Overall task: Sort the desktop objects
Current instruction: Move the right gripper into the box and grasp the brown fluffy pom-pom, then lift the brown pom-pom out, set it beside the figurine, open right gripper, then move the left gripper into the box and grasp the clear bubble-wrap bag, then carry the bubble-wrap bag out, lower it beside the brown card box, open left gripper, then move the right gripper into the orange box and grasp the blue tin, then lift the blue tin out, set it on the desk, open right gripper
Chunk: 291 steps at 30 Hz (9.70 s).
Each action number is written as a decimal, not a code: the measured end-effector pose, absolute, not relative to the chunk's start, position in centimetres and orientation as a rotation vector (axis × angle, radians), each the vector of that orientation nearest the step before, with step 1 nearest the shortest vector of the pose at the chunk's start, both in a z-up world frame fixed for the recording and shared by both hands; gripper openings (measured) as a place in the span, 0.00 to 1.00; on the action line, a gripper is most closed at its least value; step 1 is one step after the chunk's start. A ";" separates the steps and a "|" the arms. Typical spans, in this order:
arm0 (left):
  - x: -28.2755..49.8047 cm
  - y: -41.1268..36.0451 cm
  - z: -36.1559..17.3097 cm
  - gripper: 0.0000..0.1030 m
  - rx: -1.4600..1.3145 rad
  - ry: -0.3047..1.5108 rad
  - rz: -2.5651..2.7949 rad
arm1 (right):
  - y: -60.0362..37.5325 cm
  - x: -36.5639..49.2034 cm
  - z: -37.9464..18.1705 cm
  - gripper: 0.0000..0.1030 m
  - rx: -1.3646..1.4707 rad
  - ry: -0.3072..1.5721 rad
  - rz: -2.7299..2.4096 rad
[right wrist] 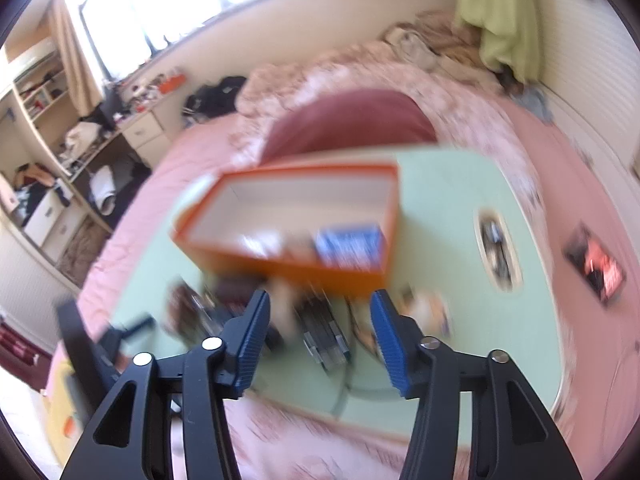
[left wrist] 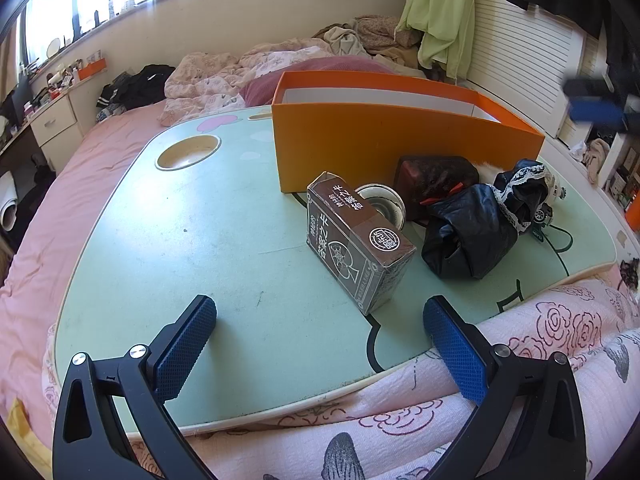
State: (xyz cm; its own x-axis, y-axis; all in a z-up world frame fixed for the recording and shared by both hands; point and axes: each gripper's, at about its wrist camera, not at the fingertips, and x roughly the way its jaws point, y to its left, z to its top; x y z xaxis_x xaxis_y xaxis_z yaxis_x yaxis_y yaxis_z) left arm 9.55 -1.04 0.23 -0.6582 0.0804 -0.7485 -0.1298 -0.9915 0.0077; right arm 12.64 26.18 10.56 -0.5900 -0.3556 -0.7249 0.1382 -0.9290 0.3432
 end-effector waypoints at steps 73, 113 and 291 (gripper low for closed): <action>9.5 -0.8 0.4 1.00 -1.226 0.089 2.761 | 28.4 11.8 7.4 0.45 1.283 -0.491 -2.476; 10.3 -2.1 7.3 1.00 -1.010 0.068 2.853 | 24.4 19.5 -0.6 1.00 1.346 -0.017 -2.712; 8.9 -0.5 0.7 1.00 -1.217 0.150 2.669 | 24.5 12.6 1.4 0.66 1.607 -0.033 -2.447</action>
State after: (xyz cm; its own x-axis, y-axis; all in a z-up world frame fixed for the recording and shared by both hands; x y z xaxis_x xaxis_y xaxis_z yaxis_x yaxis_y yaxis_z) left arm 8.93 -0.47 0.72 -0.6393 0.1428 -0.7556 -0.2265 -0.9740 0.0076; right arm 12.56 24.55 1.44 -0.3818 -0.1894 -0.9046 0.1649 -0.9770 0.1350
